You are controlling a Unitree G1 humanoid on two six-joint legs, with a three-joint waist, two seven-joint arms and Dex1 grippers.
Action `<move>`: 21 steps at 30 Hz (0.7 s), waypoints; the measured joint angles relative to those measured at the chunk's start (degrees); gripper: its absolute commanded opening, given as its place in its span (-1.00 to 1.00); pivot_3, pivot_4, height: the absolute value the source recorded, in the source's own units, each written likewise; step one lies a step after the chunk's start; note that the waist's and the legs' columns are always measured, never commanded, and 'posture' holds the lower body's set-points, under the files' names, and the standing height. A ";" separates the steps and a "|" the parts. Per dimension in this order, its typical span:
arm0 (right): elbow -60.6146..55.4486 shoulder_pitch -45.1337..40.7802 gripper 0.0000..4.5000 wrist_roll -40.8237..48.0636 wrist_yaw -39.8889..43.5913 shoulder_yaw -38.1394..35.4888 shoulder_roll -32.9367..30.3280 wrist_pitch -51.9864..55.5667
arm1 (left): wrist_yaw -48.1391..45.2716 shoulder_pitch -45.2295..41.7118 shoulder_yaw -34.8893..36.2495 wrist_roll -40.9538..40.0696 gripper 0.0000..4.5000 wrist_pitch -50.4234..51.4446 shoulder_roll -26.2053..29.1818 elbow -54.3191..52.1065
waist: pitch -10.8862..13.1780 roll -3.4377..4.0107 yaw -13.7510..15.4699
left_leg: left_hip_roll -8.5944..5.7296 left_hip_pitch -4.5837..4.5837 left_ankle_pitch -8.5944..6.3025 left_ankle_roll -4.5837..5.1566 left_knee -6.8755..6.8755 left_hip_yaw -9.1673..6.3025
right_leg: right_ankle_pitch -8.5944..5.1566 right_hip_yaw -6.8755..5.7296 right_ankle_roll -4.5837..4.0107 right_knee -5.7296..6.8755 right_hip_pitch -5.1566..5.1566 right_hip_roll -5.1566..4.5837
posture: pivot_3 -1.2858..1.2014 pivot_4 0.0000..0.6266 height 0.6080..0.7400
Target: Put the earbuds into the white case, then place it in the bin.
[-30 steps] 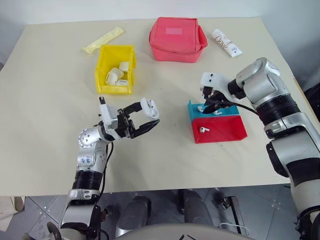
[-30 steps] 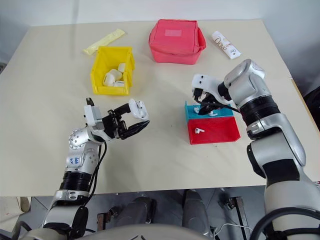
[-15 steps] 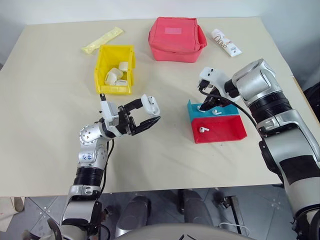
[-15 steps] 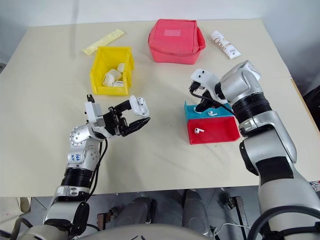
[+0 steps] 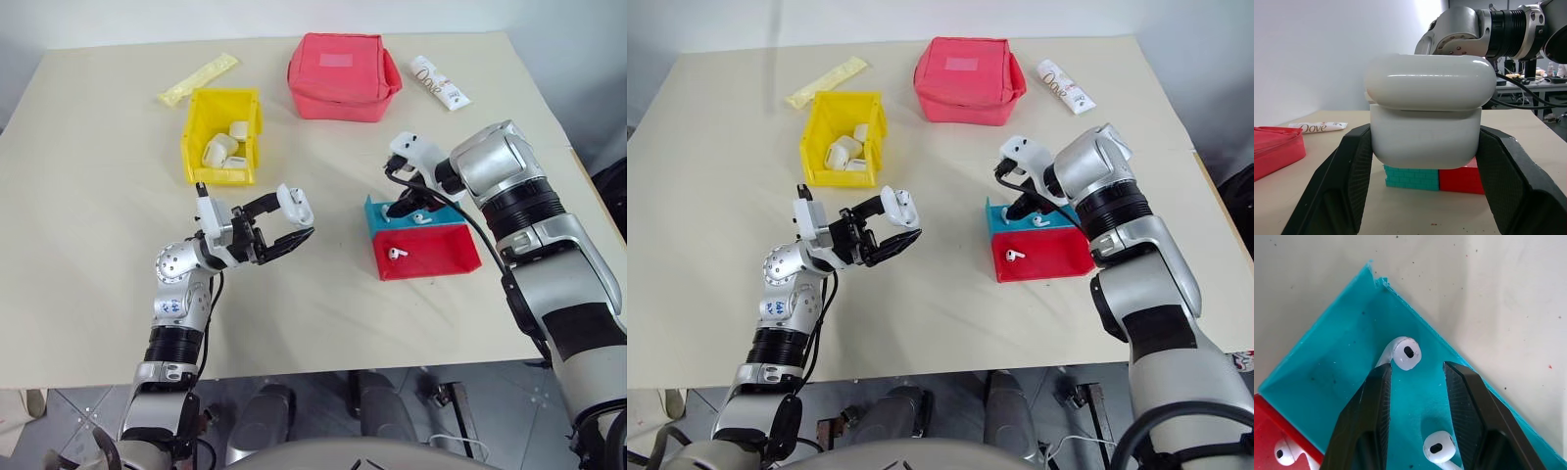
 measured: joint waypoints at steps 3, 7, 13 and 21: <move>-0.97 0.06 -0.22 -0.05 0.06 0.56 -0.84 -0.28 | 0.00 0.00 0.00 0.00 0.23 -0.02 0.00 0.00 | 0.00 0.00 -0.06 | 0.00 0.00 -0.01 -0.01 0.00 0.00 | -0.01 -0.06 -0.02 0.03 -0.03 -0.01 | 0.03 -0.52 1.00; -3.65 0.18 -0.22 -0.05 0.22 0.57 -2.97 -0.24 | 0.04 0.00 0.01 0.00 0.23 -0.06 0.00 0.01 | 0.00 0.00 -0.04 | 0.00 0.00 -0.01 -0.01 0.00 0.00 | -0.01 -0.08 -0.02 0.03 -0.03 -0.02 | 0.03 -0.52 1.00; -10.15 4.26 -0.22 -0.05 2.84 1.27 -8.71 -4.73 | 0.03 0.00 0.01 0.01 0.23 -0.10 -0.02 0.14 | 0.00 -0.01 0.19 | -0.01 -0.01 -0.02 -0.01 0.02 0.00 | -0.01 -0.10 -0.02 0.03 -0.02 -0.06 | 0.03 -0.52 1.00; -13.18 6.41 0.42 -0.12 4.27 1.23 -12.36 -9.91 | -0.05 0.00 -0.06 0.01 0.23 -0.11 -0.41 0.24 | -0.01 -0.01 -0.07 | 0.03 0.00 -0.04 -0.05 -0.01 0.08 | -0.01 -0.10 -0.02 -0.02 -0.06 -0.01 | 0.03 -0.52 1.00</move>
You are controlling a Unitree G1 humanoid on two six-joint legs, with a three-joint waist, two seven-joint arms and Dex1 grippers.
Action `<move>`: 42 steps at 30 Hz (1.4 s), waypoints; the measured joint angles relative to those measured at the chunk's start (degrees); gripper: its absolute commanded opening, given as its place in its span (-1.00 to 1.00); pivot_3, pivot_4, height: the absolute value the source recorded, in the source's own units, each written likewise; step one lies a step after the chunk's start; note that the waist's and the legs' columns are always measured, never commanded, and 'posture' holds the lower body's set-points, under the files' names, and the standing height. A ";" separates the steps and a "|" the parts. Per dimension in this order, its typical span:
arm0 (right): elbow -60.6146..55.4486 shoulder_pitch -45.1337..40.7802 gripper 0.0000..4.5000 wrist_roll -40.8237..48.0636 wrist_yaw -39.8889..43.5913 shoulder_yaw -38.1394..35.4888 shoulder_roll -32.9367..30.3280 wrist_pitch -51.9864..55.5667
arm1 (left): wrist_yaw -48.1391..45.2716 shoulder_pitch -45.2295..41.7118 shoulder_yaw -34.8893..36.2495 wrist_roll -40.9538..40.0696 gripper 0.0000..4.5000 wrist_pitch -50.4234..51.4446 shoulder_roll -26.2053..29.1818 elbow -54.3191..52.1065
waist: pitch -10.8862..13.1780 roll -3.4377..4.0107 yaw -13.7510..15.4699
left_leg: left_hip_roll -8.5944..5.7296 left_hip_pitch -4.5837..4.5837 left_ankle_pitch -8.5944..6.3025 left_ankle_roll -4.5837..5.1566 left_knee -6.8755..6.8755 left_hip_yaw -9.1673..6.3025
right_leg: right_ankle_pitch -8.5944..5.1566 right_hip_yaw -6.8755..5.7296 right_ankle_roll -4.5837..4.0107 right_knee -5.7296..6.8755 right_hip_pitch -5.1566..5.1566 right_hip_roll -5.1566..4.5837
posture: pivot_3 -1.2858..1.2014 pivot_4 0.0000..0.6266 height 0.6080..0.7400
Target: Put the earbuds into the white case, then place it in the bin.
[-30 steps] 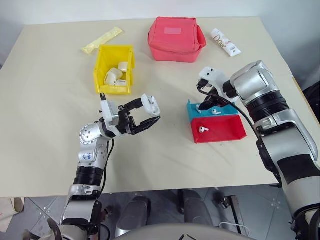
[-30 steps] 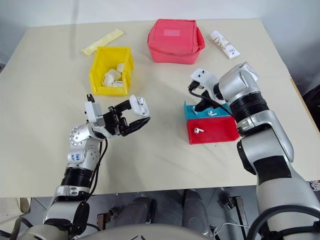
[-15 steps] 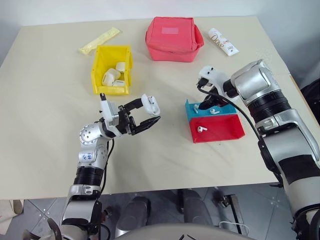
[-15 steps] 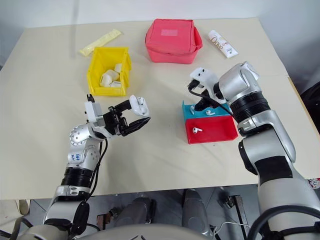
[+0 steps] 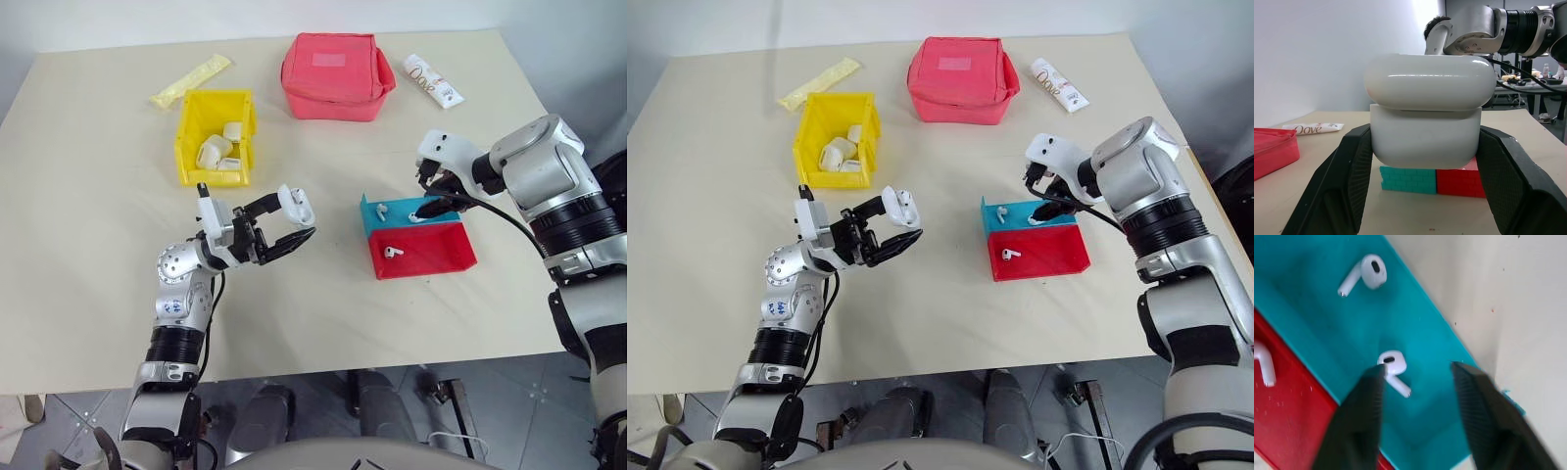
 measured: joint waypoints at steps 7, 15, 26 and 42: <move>-2.34 0.45 0.42 0.00 0.62 -0.05 -0.30 1.95 | -0.01 0.01 0.00 0.00 0.23 -0.01 -0.05 -0.01 | 0.00 -0.01 0.31 | 0.01 -0.01 -0.01 0.03 0.05 -0.01 | 0.00 0.01 0.00 0.01 0.02 -0.06 | 0.03 -0.52 1.00; -3.08 0.70 0.18 -0.15 0.71 0.03 -0.42 3.77 | 0.04 0.14 0.00 0.00 0.23 -0.01 -0.09 -0.08 | 0.00 -0.01 0.23 | 0.00 0.00 -0.01 0.03 0.04 -0.01 | 0.00 0.02 0.00 0.01 0.02 -0.05 | 0.03 -0.52 1.00; -4.89 1.17 -0.21 -0.25 2.03 1.94 -0.91 3.78 | 0.72 1.30 -0.02 0.00 0.23 -0.01 -0.13 -0.65 | -0.01 -0.01 0.25 | 0.01 0.00 -0.01 0.03 0.04 -0.01 | 0.00 0.02 0.00 0.01 0.02 -0.04 | 0.03 -0.52 1.00; -0.30 0.38 -0.21 -0.99 2.37 3.95 0.54 1.32 | 1.96 3.16 -0.09 0.00 0.23 0.01 -0.14 -2.63 | -0.01 -0.01 0.24 | 0.01 0.00 -0.01 0.03 0.04 -0.01 | 0.00 0.02 0.00 0.01 0.02 -0.05 | 0.03 -0.52 1.00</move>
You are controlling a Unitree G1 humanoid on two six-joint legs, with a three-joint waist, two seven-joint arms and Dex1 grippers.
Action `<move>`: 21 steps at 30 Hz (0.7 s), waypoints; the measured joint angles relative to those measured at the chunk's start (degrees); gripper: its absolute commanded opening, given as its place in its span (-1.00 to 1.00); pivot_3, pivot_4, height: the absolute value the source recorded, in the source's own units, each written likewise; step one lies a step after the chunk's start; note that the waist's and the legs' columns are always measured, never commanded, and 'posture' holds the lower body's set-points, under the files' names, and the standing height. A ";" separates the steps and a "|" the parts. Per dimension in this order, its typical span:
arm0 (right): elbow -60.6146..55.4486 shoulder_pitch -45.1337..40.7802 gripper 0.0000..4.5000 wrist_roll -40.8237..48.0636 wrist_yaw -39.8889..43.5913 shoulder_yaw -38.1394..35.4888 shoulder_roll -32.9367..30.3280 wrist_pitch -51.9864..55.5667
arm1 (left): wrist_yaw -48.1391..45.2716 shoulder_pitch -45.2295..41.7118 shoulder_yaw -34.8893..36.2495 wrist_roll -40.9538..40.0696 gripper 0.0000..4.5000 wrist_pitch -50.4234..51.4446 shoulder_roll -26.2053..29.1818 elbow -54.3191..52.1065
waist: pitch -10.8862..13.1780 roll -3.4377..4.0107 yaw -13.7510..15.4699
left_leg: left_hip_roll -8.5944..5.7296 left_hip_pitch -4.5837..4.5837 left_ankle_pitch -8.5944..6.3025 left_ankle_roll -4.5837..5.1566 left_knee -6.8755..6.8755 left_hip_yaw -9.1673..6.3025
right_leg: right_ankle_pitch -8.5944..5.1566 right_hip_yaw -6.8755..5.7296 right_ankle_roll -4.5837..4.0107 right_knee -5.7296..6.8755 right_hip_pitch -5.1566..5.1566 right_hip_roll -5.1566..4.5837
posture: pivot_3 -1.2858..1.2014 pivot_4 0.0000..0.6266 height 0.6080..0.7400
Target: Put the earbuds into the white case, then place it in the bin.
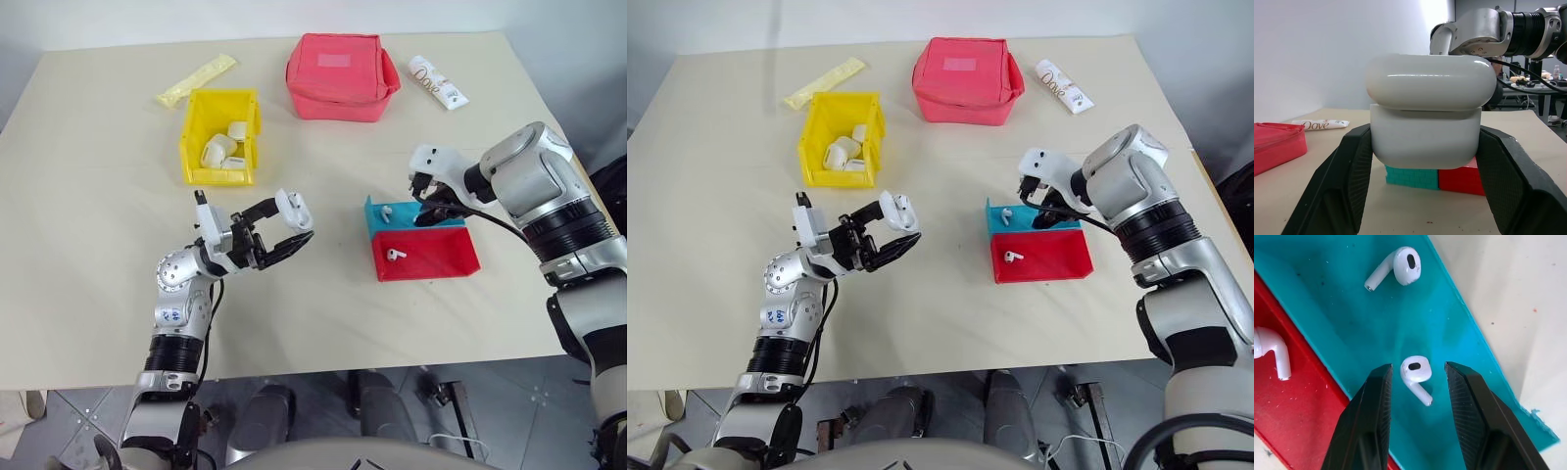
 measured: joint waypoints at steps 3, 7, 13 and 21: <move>0.76 -0.29 -0.21 -0.49 0.33 0.25 0.26 -0.53 | 0.31 0.50 -0.10 0.00 0.23 0.01 0.00 -0.25 | 0.00 0.00 -0.01 | 0.00 0.00 0.00 0.00 0.00 0.00 | 0.00 0.00 0.00 0.00 0.00 0.00 | 0.03 -0.52 1.00; 2.16 -0.52 -0.21 -1.03 0.52 0.35 0.60 -1.48 | 0.62 0.82 -0.20 0.00 0.23 0.01 0.01 -0.51 | 0.00 0.00 0.00 | 0.00 0.00 0.00 0.00 0.00 0.00 | 0.00 0.00 0.00 0.00 0.00 0.00 | 0.03 -0.52 1.00; 2.85 -0.52 -0.21 -2.06 0.69 1.09 0.62 -2.69 | 0.89 1.60 -0.46 0.00 0.23 0.01 0.01 -0.61 | 0.00 0.00 -0.02 | 0.00 0.00 0.00 0.00 0.00 0.00 | 0.00 0.00 0.00 0.00 0.00 0.00 | 0.03 -0.52 1.00; 3.90 -0.52 -0.21 -2.16 0.71 1.09 0.76 -2.86 | 0.94 1.60 -0.48 0.00 0.23 0.00 0.03 -0.61 | 0.00 0.00 -0.04 | 0.00 0.00 0.00 0.00 0.00 0.00 | 0.00 0.00 0.00 0.00 0.00 0.00 | 0.03 -0.52 1.00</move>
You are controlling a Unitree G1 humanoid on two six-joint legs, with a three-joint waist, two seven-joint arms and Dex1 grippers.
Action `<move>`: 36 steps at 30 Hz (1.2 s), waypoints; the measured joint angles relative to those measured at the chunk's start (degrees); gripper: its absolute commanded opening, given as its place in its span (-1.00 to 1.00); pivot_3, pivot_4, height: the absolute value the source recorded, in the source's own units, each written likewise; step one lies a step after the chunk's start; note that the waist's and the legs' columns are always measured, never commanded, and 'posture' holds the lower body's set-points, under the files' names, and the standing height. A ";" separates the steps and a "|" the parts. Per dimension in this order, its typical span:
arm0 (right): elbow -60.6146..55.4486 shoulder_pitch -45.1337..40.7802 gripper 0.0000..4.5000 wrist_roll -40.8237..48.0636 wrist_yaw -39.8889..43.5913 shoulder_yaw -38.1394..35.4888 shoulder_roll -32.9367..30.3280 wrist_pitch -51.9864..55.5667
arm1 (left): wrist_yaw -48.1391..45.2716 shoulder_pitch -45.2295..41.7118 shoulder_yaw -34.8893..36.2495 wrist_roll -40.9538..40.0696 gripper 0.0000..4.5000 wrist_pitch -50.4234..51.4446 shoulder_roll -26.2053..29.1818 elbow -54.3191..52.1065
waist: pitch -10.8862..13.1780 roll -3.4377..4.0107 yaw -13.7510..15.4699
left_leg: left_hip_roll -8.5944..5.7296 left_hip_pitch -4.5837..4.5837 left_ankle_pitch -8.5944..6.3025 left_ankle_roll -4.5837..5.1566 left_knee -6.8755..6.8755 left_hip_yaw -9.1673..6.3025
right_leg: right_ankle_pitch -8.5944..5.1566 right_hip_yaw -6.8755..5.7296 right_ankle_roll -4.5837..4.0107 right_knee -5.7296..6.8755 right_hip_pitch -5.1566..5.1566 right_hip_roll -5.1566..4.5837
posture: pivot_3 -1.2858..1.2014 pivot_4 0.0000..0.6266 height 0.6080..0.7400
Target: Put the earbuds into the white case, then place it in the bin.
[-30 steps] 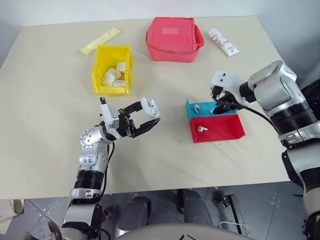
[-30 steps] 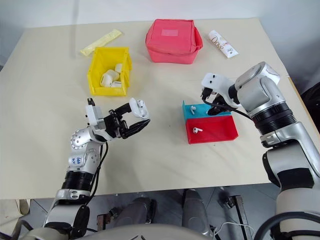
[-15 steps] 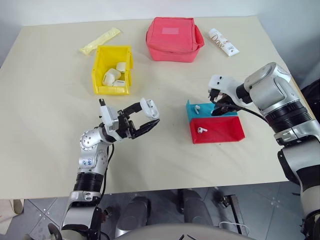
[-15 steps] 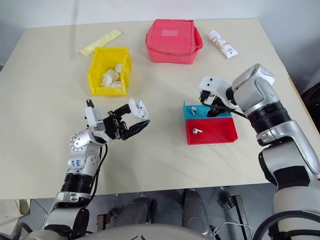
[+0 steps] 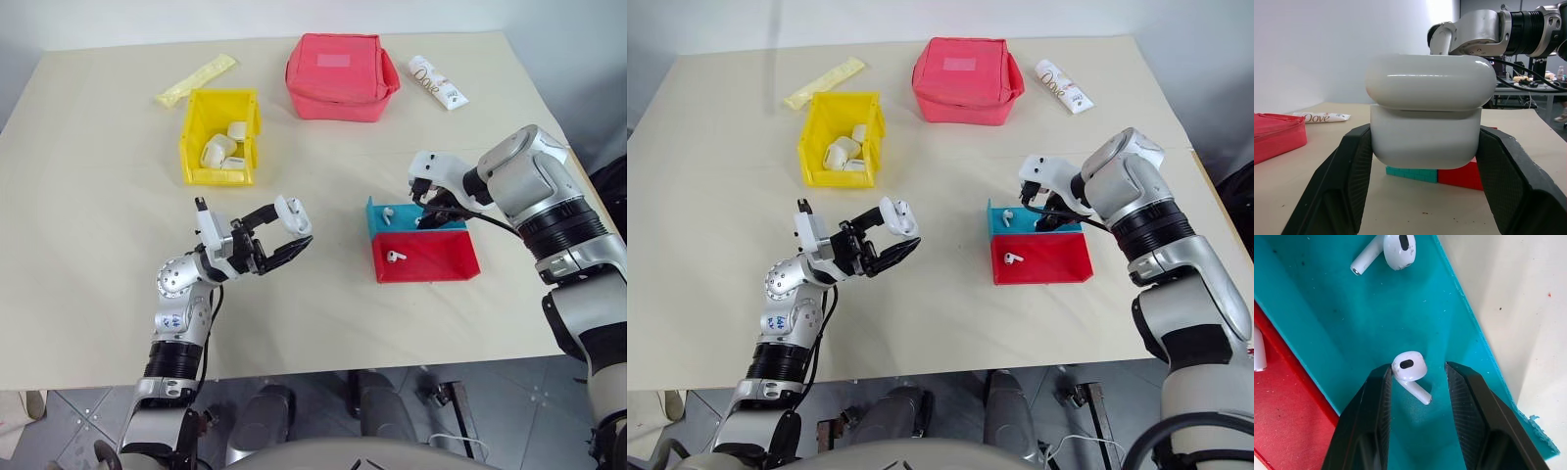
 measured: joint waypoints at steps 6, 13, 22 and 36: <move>0.18 0.00 -0.75 0.01 0.27 -0.01 0.08 0.03 | 0.00 0.00 0.01 0.00 0.23 0.00 0.08 0.01 | -0.01 -0.01 0.01 | 0.00 0.00 0.00 0.00 0.00 0.00 | 0.00 0.00 0.00 0.00 0.00 0.00 | 0.03 -0.52 1.00; 0.87 -0.22 -0.78 0.39 -0.67 -1.41 0.98 0.44 | -0.08 -0.46 0.00 0.01 0.23 -0.03 0.10 0.43 | -0.05 -0.08 0.00 | 0.00 0.00 0.00 0.00 0.00 0.00 | 0.00 0.00 0.00 0.00 0.00 0.00 | 0.03 -0.52 1.00; -16.10 7.52 -0.78 11.92 -5.27 -20.50 -0.74 1.88 | -2.58 -2.97 -2.45 -0.05 0.23 0.28 -2.20 1.36 | -0.08 -0.13 0.75 | -0.01 -0.01 -0.01 0.00 -0.01 -0.02 | 0.00 -0.03 0.00 -0.05 0.04 0.01 | 0.03 -0.52 1.00; -69.67 30.88 -0.78 51.78 -22.23 -54.26 21.17 36.24 | -13.20 -14.41 -4.32 -0.39 0.23 3.44 -4.83 13.33 | -0.15 -0.20 1.36 | 0.17 0.02 -0.03 0.03 0.10 -0.11 | 0.04 -0.03 0.02 0.03 0.10 0.02 | 0.03 -0.52 1.00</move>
